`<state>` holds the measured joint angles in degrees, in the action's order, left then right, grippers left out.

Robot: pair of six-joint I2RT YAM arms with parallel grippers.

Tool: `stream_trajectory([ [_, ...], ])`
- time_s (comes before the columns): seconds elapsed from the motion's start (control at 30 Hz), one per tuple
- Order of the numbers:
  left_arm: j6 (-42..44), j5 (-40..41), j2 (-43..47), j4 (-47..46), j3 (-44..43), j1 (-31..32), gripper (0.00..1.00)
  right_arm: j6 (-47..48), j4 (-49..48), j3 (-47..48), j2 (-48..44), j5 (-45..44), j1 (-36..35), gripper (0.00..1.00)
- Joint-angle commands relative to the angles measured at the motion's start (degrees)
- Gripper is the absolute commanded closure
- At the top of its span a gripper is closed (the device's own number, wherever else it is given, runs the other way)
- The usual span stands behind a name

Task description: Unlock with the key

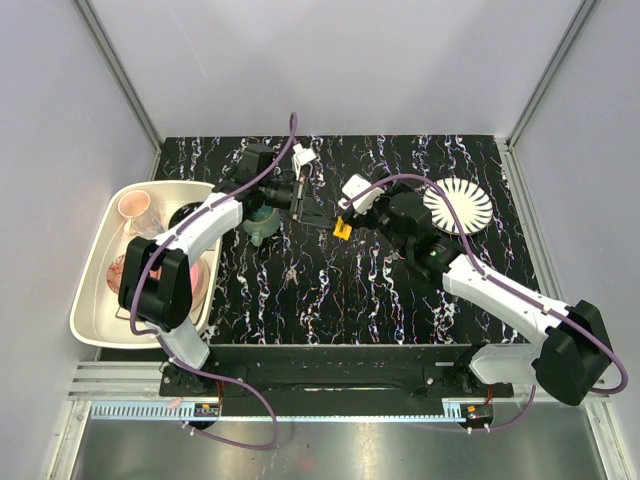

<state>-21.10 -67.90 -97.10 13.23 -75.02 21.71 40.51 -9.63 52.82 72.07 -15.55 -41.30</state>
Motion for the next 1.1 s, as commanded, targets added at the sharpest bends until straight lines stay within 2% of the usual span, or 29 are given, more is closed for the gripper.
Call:
stream_trajectory([
  [0.0, 3.0, -2.2, -0.5, 3.0, -3.2, 1.8, 1.00, 0.4, -1.1, 3.3, -0.6, 2.7, 0.3, 0.10],
  [0.23, 3.3, -2.2, -0.5, 3.4, -3.7, 2.0, 1.00, -1.0, 6.9, 4.1, -1.5, 11.1, 0.3, 0.11],
  [0.43, 3.3, -2.2, -0.5, 3.6, -3.7, 2.0, 1.00, -1.4, 5.6, 4.9, -1.3, 7.1, 0.5, 0.11],
  [1.07, 4.0, -4.0, 0.8, 3.5, -3.9, 2.0, 1.00, -3.6, 16.1, 5.0, -2.6, 21.1, 0.9, 0.12],
])
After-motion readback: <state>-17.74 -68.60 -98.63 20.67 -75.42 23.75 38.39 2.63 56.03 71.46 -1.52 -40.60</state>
